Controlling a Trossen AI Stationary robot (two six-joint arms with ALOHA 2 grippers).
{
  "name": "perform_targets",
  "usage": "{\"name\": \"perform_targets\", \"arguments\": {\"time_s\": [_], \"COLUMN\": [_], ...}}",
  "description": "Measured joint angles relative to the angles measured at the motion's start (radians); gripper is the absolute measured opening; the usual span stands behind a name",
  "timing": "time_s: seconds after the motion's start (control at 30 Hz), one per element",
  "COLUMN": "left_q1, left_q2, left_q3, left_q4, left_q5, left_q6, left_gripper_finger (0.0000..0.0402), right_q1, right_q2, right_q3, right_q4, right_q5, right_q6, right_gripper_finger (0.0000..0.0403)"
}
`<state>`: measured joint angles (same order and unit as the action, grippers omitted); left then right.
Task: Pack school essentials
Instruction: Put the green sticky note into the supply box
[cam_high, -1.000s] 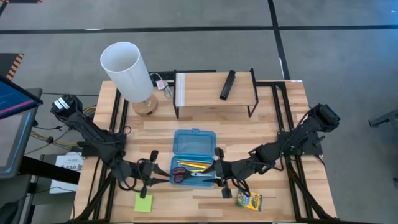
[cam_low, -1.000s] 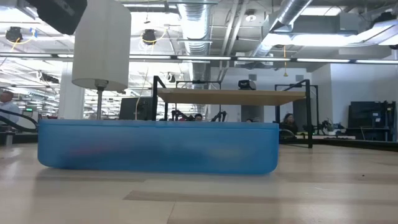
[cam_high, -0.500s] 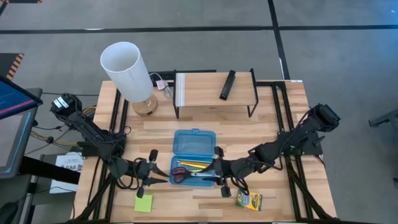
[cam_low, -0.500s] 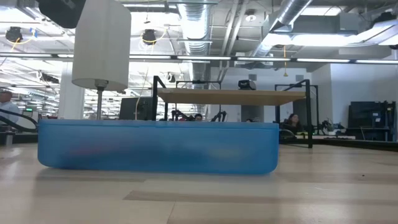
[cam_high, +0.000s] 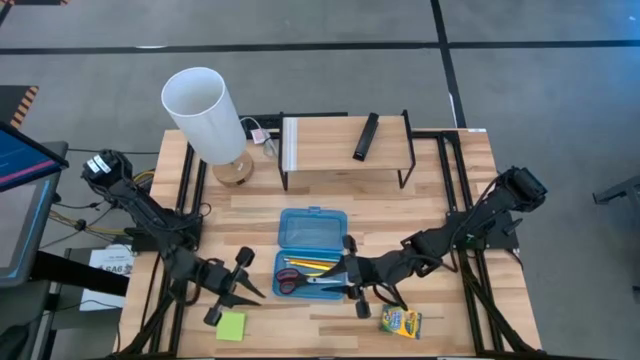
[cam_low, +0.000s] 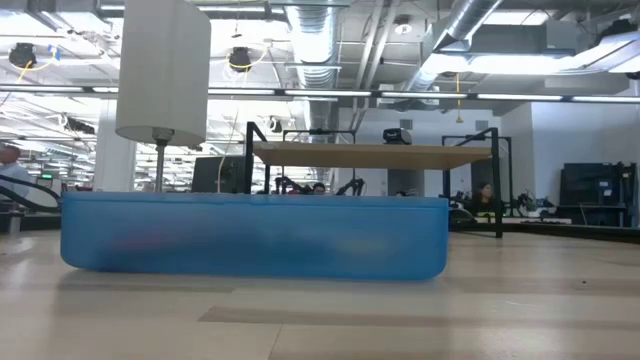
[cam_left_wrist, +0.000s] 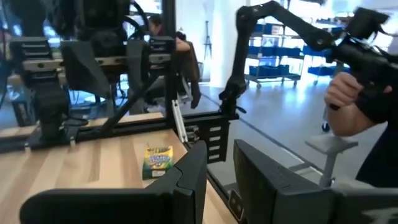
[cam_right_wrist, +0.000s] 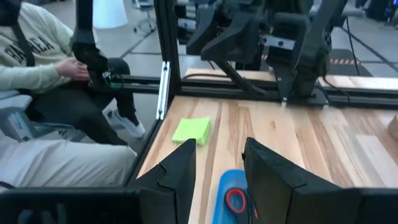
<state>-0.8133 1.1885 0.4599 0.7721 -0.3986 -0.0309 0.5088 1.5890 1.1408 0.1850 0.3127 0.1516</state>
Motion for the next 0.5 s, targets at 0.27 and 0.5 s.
{"name": "perform_targets", "arguments": {"time_s": [0.27,0.5], "left_q1": [-0.020,-0.004], "left_q2": [-0.005,-0.040], "left_q3": [0.000,0.000], "left_q4": [0.014,-0.008], "left_q5": [-0.007,-0.058], "left_q6": [0.031,0.066], "left_gripper_finger": [0.0067,0.0067], "right_q1": [-0.037,-0.093], "right_q2": [0.000,0.000], "right_q3": [0.000,0.000], "right_q4": [0.119,0.154], "right_q5": [-0.048,-0.083], "right_q6": [-0.026,-0.033], "right_gripper_finger": [0.0154,0.0154]}}
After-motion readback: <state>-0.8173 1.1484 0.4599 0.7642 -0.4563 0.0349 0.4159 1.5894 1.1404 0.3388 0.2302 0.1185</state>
